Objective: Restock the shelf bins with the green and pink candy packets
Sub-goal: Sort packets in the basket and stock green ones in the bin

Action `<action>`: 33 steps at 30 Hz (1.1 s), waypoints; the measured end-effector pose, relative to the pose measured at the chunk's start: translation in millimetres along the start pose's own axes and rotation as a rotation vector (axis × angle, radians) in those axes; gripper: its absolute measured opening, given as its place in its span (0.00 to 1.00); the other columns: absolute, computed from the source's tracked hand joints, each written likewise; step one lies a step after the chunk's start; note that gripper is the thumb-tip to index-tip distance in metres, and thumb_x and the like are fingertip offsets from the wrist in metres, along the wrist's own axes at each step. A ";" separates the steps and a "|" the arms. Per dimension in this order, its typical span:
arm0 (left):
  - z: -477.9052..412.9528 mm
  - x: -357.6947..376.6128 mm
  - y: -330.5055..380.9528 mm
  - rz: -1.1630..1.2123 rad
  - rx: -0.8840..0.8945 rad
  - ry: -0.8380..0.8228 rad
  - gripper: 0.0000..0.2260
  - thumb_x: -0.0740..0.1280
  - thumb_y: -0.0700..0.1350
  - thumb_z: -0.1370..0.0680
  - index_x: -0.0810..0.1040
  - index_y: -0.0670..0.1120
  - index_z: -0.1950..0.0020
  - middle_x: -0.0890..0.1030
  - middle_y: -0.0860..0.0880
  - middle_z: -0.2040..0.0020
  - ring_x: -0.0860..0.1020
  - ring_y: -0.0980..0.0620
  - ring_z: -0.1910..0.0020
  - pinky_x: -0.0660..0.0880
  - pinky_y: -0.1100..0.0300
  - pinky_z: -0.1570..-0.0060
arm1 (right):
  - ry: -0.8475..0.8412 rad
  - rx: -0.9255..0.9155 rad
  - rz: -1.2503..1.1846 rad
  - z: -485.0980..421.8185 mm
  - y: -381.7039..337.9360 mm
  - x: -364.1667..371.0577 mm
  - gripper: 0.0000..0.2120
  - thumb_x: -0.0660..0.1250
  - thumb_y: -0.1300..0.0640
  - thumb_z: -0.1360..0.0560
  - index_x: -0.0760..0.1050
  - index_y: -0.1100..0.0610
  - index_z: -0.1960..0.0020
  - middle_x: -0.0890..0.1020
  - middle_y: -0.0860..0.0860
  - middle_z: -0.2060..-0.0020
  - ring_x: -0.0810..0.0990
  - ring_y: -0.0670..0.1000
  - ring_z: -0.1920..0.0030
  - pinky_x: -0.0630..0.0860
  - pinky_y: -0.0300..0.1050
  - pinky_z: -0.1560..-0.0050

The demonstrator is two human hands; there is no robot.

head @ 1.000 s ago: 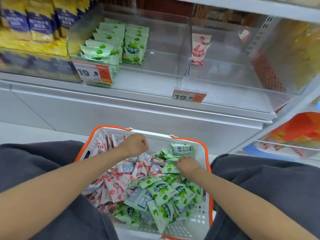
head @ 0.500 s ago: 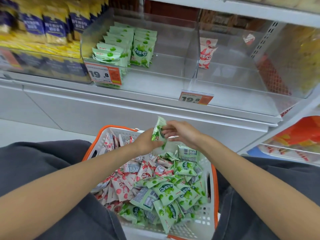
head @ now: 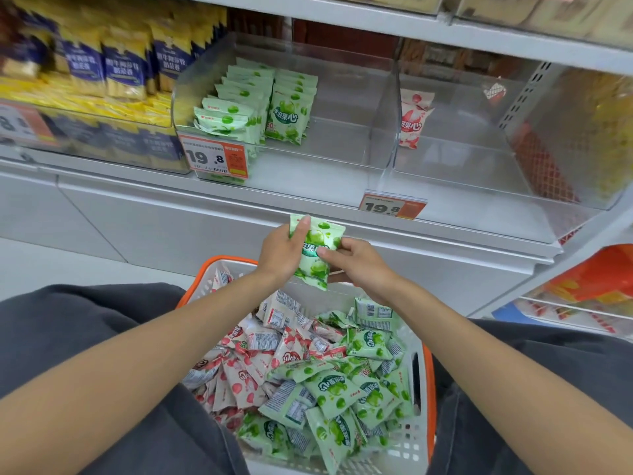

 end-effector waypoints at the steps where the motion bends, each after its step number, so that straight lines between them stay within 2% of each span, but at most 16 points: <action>1: -2.7 -1.5 0.8 -0.008 0.012 0.003 0.24 0.56 0.58 0.17 0.65 0.45 0.69 0.67 0.50 0.71 0.66 0.51 0.70 0.61 0.55 0.68 | 0.015 -0.020 -0.012 0.2 -3.1 0.5 0.04 0.69 0.58 0.23 0.78 0.58 0.49 0.83 0.46 0.66 0.82 0.45 0.64 0.80 0.39 0.60; 4: -9.4 -5.6 9.1 0.048 0.001 0.003 0.24 0.55 0.58 0.17 0.64 0.45 0.68 0.66 0.49 0.71 0.65 0.52 0.71 0.61 0.56 0.68 | 0.040 -0.074 -0.007 -4.1 -12.4 -2.2 0.05 0.69 0.60 0.24 0.79 0.61 0.50 0.82 0.47 0.68 0.80 0.44 0.67 0.79 0.38 0.63; 7: -17.2 -12.2 19.4 0.089 0.008 0.014 0.23 0.56 0.56 0.17 0.62 0.47 0.69 0.64 0.52 0.74 0.64 0.56 0.75 0.60 0.59 0.72 | 0.059 -0.123 -0.003 -10.0 -23.8 -3.5 0.06 0.69 0.61 0.24 0.79 0.62 0.49 0.83 0.54 0.62 0.82 0.45 0.66 0.80 0.39 0.65; 9: -22.9 -17.6 23.2 0.146 0.045 0.007 0.22 0.58 0.55 0.17 0.65 0.46 0.69 0.66 0.51 0.74 0.65 0.58 0.77 0.62 0.63 0.75 | 0.067 -0.153 0.030 -13.9 -31.6 -5.6 0.07 0.69 0.62 0.24 0.79 0.63 0.47 0.83 0.57 0.59 0.82 0.46 0.64 0.81 0.40 0.63; 11: -27.8 -21.3 26.7 0.197 0.061 0.014 0.21 0.61 0.53 0.18 0.69 0.43 0.67 0.69 0.47 0.72 0.68 0.55 0.74 0.64 0.63 0.74 | 0.051 -0.178 0.071 -16.7 -39.1 -8.0 0.07 0.69 0.62 0.24 0.79 0.63 0.47 0.83 0.57 0.58 0.83 0.48 0.62 0.81 0.41 0.61; 14: -36.6 -28.3 34.5 0.183 0.121 0.089 0.23 0.63 0.51 0.18 0.63 0.46 0.71 0.64 0.53 0.77 0.62 0.57 0.78 0.60 0.61 0.76 | 0.041 -0.189 0.057 -19.3 -49.0 -6.3 0.08 0.69 0.61 0.23 0.79 0.63 0.46 0.84 0.58 0.56 0.83 0.48 0.61 0.81 0.41 0.61; 16: -44.9 -38.3 46.5 0.096 0.211 0.118 0.24 0.63 0.51 0.19 0.59 0.48 0.72 0.60 0.55 0.78 0.58 0.57 0.78 0.57 0.58 0.74 | 0.044 -0.200 0.035 -23.3 -60.6 -3.2 0.09 0.69 0.61 0.23 0.78 0.63 0.45 0.84 0.60 0.54 0.83 0.50 0.60 0.82 0.41 0.59; 19: -64.2 -60.0 74.3 -0.029 0.359 0.132 0.23 0.58 0.53 0.17 0.60 0.48 0.71 0.61 0.53 0.74 0.59 0.57 0.75 0.56 0.56 0.70 | 0.085 -0.261 -0.001 -36.2 -92.9 -4.3 0.07 0.68 0.62 0.23 0.79 0.63 0.46 0.84 0.57 0.55 0.84 0.48 0.62 0.82 0.42 0.59; 22: -97.6 -88.4 99.7 -0.208 0.456 0.238 0.22 0.51 0.55 0.16 0.73 0.45 0.63 0.75 0.49 0.67 0.73 0.50 0.66 0.66 0.54 0.64 | 0.192 -0.330 -0.050 -59.2 -133.7 -12.4 0.05 0.68 0.62 0.23 0.78 0.62 0.47 0.84 0.53 0.58 0.83 0.46 0.64 0.82 0.42 0.59; 24: -125.2 -106.7 103.3 -0.441 0.515 0.351 0.21 0.50 0.54 0.17 0.73 0.44 0.59 0.76 0.47 0.64 0.75 0.44 0.60 0.68 0.51 0.62 | 0.259 -0.337 -0.053 -85.3 -154.1 -17.5 0.03 0.68 0.62 0.23 0.79 0.60 0.50 0.84 0.54 0.56 0.83 0.49 0.61 0.83 0.46 0.56; 26: -149.0 -119.1 95.9 -0.627 0.522 0.410 0.17 0.53 0.50 0.17 0.70 0.44 0.62 0.74 0.47 0.64 0.74 0.42 0.59 0.67 0.51 0.63 | 0.331 -0.282 -0.001 -123.2 -162.7 -20.4 0.01 0.69 0.61 0.24 0.78 0.58 0.54 0.84 0.58 0.52 0.84 0.55 0.56 0.82 0.53 0.51; 28: -166.4 -123.1 81.3 -0.703 0.497 0.411 0.16 0.55 0.48 0.18 0.68 0.45 0.65 0.72 0.46 0.66 0.75 0.40 0.62 0.68 0.50 0.65 | 0.394 -0.188 0.057 -164.4 -161.6 -19.6 0.03 0.71 0.60 0.25 0.77 0.58 0.55 0.83 0.60 0.49 0.84 0.59 0.51 0.80 0.58 0.47; 30: -175.2 -122.2 67.4 -0.658 0.442 0.402 0.16 0.57 0.48 0.19 0.67 0.47 0.67 0.74 0.46 0.67 0.75 0.40 0.64 0.69 0.52 0.67 | 0.404 -0.082 0.145 -200.3 -156.8 -11.4 0.10 0.70 0.58 0.24 0.76 0.61 0.46 0.82 0.60 0.44 0.82 0.59 0.47 0.80 0.56 0.45; 32: -179.1 -122.5 60.0 -0.602 0.397 0.402 0.15 0.57 0.48 0.19 0.72 0.47 0.64 0.77 0.46 0.65 0.76 0.42 0.64 0.69 0.53 0.67 | 0.423 -0.015 0.341 -225.6 -155.2 -0.5 0.22 0.67 0.53 0.22 0.68 0.62 0.32 0.76 0.58 0.36 0.77 0.58 0.38 0.76 0.51 0.38; 33: -179.6 -122.8 58.3 -0.595 0.393 0.409 0.14 0.57 0.49 0.19 0.74 0.46 0.62 0.78 0.46 0.64 0.76 0.42 0.63 0.71 0.52 0.66 | 0.440 -0.013 0.439 -236.7 -155.0 4.0 0.26 0.66 0.52 0.21 0.64 0.62 0.29 0.73 0.57 0.33 0.74 0.58 0.34 0.73 0.49 0.36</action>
Point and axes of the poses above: each hand's wrist, its own z-axis away from the middle knuckle, its own x-axis out of the palm, y = z × x, the point moved 1 cm from there along -z, towards the middle knuckle
